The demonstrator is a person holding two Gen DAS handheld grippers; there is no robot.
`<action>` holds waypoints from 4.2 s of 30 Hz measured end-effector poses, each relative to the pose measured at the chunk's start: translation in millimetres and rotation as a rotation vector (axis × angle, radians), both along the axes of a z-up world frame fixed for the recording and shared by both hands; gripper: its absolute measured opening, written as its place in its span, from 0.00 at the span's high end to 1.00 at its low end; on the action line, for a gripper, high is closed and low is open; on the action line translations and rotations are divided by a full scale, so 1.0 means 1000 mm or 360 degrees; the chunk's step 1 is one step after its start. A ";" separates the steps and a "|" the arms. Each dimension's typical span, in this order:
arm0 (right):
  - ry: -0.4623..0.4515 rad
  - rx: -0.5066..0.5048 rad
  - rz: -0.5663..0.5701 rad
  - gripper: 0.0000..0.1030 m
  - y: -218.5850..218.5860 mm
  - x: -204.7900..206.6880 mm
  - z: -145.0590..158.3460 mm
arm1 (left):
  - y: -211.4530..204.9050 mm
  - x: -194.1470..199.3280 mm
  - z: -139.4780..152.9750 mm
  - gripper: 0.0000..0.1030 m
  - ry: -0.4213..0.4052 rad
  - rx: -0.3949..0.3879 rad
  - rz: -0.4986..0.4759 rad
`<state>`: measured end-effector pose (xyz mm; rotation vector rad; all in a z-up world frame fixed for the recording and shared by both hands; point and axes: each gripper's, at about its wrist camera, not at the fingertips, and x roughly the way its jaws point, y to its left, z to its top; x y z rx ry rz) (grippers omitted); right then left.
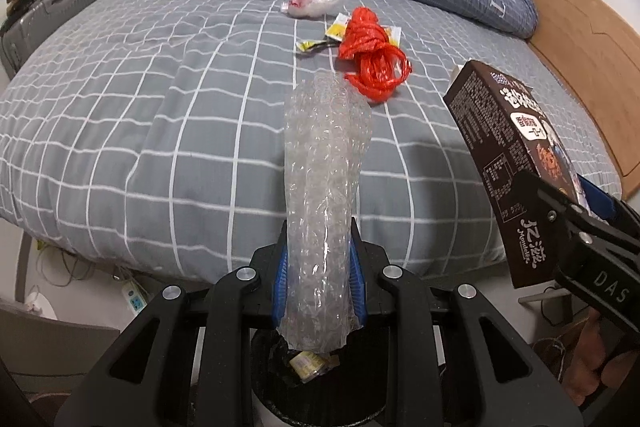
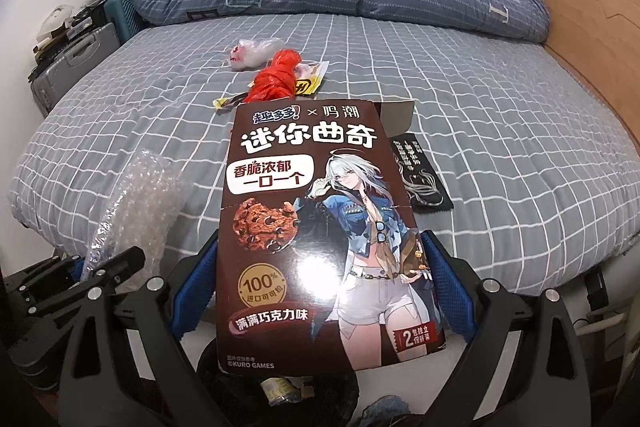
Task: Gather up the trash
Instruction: 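Carry the snack box and bubble-wrap bag down toward the black bin, then open the right tool over the bin while the left tool releases the bubble-wrap bag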
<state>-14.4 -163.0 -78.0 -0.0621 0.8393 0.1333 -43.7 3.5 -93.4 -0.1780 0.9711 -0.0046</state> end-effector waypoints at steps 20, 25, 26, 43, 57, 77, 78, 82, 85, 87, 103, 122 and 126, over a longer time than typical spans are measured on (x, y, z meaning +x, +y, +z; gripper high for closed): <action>0.0074 0.0010 0.0024 0.13 0.001 -0.034 -0.013 | -0.002 -0.041 -0.015 0.76 0.0073 -0.0018 0.0012; 0.0108 0.0009 0.0020 0.13 0.001 -0.046 -0.021 | -0.002 -0.053 -0.018 0.76 0.0091 -0.0019 0.0019; 0.0116 0.0007 0.0021 0.13 0.001 -0.049 -0.022 | -0.001 -0.056 -0.019 0.76 0.0098 -0.0017 0.0020; 0.0223 0.0006 0.0021 0.13 -0.002 -0.090 -0.046 | 0.000 -0.094 -0.040 0.76 0.0197 -0.0041 0.0007; 0.0430 0.0013 0.0057 0.13 0.008 -0.094 -0.099 | 0.010 -0.100 -0.085 0.76 0.0331 -0.0060 0.0007; 0.0584 -0.0083 0.0130 0.09 0.044 -0.083 -0.142 | 0.031 -0.088 -0.117 0.76 0.0423 -0.0029 0.0065; 0.0583 -0.0087 0.0123 0.08 0.043 -0.083 -0.142 | 0.030 -0.088 -0.117 0.76 0.0425 -0.0027 0.0062; 0.0565 -0.0100 0.0104 0.07 0.034 -0.087 -0.142 | 0.025 -0.085 -0.116 0.76 0.0426 -0.0029 0.0057; 0.0554 -0.0109 0.0091 0.07 0.023 -0.087 -0.142 | 0.019 -0.083 -0.115 0.76 0.0425 -0.0023 0.0040; 0.0544 -0.0115 0.0085 0.07 0.014 -0.088 -0.142 | 0.011 -0.081 -0.114 0.76 0.0425 -0.0022 0.0017; 0.0463 -0.0141 -0.0084 0.07 -0.052 -0.083 -0.133 | -0.046 -0.070 -0.109 0.76 0.0389 -0.0016 -0.0170; 0.0332 -0.0152 -0.0066 0.07 -0.048 -0.080 -0.104 | -0.054 -0.072 -0.086 0.19 0.0228 0.0076 -0.0129; 0.0276 -0.0139 -0.0069 0.07 -0.049 -0.077 -0.091 | -0.048 -0.071 -0.071 0.09 0.0139 0.0110 -0.0101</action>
